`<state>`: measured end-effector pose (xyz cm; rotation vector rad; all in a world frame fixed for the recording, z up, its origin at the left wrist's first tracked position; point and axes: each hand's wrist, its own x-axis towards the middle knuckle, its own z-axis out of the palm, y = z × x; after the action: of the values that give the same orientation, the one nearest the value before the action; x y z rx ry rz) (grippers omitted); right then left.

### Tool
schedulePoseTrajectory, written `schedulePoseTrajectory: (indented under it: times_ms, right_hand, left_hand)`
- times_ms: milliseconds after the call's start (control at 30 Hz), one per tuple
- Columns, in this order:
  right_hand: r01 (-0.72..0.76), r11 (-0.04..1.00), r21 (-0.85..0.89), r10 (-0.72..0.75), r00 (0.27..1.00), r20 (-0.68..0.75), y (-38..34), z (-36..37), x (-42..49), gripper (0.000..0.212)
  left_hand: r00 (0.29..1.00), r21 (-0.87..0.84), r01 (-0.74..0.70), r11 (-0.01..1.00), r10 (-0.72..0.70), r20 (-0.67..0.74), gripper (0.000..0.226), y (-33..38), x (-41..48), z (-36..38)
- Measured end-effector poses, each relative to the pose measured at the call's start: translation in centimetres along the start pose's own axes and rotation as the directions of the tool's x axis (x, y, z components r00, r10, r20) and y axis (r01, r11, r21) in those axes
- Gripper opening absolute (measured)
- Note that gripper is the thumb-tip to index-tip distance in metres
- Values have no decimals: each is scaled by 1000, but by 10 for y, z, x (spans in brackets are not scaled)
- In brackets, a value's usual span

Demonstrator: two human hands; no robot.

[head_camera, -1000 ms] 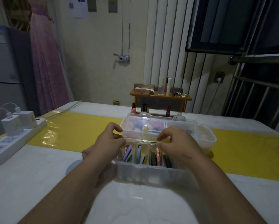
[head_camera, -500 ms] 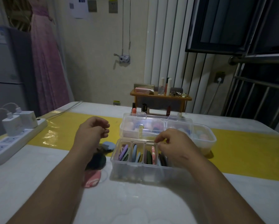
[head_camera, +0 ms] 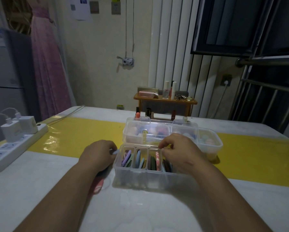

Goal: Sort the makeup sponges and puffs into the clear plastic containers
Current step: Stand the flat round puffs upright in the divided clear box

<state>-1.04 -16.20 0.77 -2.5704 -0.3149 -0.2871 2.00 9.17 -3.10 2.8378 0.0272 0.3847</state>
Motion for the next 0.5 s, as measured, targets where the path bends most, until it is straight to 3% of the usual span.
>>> schedulePoseTrajectory:
  times_ms: [200,367,500]
  right_hand:
    - [3,1000,13,-3,1000,0,1,0,0,20]
    - [-2,1000,17,2,1000,2,1,-1,-1,20]
    - [-1,999,36,1,1000,0,0,-3,-2,21]
  left_hand:
    - [995,-32,-18,999,14,-95,13,-1,2,5]
    - [908,60,-99,993,115,-402,7,1,3,2]
    - [858,-135,-182,974,90,-505,19,7,3,-1]
